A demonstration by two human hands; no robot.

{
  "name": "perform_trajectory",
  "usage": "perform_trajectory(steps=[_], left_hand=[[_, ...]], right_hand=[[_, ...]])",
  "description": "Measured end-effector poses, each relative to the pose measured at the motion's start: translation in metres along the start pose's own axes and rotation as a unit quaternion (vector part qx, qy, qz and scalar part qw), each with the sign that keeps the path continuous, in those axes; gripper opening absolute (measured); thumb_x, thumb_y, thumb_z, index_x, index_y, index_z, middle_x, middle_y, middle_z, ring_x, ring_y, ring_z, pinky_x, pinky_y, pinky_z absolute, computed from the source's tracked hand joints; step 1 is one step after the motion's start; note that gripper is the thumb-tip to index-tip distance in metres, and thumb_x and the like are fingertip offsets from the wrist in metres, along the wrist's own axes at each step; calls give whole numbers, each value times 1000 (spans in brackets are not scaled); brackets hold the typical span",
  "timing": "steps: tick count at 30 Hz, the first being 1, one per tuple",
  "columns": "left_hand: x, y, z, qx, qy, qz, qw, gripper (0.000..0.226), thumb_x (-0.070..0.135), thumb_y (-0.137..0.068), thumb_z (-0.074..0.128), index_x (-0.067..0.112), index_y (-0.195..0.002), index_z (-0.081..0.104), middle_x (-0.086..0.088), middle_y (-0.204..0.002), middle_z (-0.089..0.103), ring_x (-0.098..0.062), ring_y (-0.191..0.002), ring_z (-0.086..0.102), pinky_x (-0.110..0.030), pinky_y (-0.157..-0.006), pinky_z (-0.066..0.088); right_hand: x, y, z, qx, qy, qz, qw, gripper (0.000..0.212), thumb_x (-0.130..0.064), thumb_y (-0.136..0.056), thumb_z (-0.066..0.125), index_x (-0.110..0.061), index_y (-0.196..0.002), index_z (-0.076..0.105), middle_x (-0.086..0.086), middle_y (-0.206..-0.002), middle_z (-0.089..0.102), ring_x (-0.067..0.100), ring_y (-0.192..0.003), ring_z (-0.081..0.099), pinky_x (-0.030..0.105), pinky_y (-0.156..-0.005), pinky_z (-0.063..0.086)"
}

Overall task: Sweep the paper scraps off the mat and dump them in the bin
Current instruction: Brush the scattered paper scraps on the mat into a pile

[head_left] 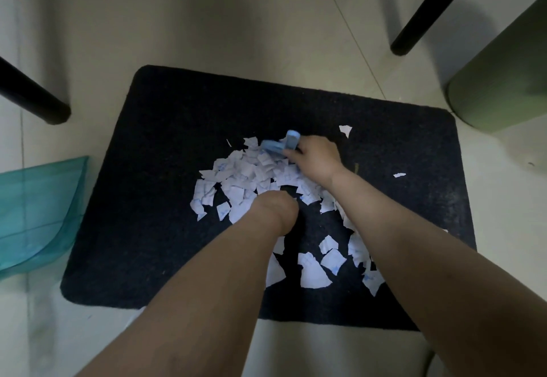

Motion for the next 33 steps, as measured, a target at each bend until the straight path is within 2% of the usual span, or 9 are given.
perform_trajectory(steps=[3,5,9,14,18,24,26,29,33], left_hand=[[1,5,-4,3,-6,-2,1000,34,9,-94,47,7,-127,55,-10,-130,55,-25,-118,54,-35,-94,46],[2,9,-7,12,-27,5,1000,34,7,-94,46,8,-127,55,-9,-137,50,-25,-126,48,-38,-108,35],[5,13,-12,0,-37,5,999,41,8,-96,45,7,-137,45,-8,-145,43,-25,-133,41,-36,-113,29],[3,11,-10,-14,23,-19,999,41,7,-94,48,5,-135,45,-12,-134,53,-27,-121,52,-35,-97,45],[1,8,-5,-18,33,-11,999,44,6,-94,47,5,-138,41,-15,-133,52,-30,-121,52,-38,-96,46],[1,5,-4,-29,55,-16,998,48,8,-95,47,5,-142,37,-16,-137,48,-31,-125,49,-40,-100,45],[1,4,-4,-35,51,-19,998,43,7,-95,47,4,-138,44,-15,-136,50,-29,-123,51,-38,-98,45],[1,4,-4,-41,48,-24,998,40,7,-95,47,4,-135,47,-13,-134,52,-28,-122,52,-37,-98,46],[2,7,-8,-37,46,-23,998,52,9,-96,47,6,-145,32,-16,-142,44,-31,-129,46,-41,-102,43]], right_hand=[[4,19,-8,-38,-17,-18,999,31,-38,-94,53,-17,-112,67,6,-101,69,24,-91,63,31,-73,44],[6,24,-20,-20,-76,-13,997,30,-35,-93,56,-19,-117,66,7,-106,69,24,-92,64,35,-79,51],[23,11,-40,128,-170,43,976,29,-34,-91,58,-22,-116,67,7,-94,71,21,-76,63,30,-68,49],[70,-9,-53,247,-81,186,948,34,-37,-93,53,-11,-111,66,15,-105,68,34,-101,62,34,-82,45],[96,-18,-55,218,-51,229,947,38,-39,-94,51,-7,-111,63,19,-110,66,37,-105,59,37,-85,45],[91,-14,-56,105,-67,167,978,37,-43,-92,53,-13,-110,66,11,-107,65,31,-100,61,34,-84,44],[99,-10,-66,139,-112,158,971,34,-43,-90,56,-17,-110,67,8,-104,67,29,-100,62,34,-85,46],[109,-10,-78,225,-148,180,946,32,-40,-91,56,-11,-98,67,8,-90,64,31,-96,63,31,-74,42],[110,-16,-67,224,-171,218,934,33,-36,-92,55,-7,-104,66,15,-106,67,32,-101,62,34,-81,45]])
Point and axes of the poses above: each hand's wrist, its own y-axis away from the middle knuckle, its own z-axis out of the palm, x = y × z, the point moved 2 cm from there along -y, towards the middle knuckle
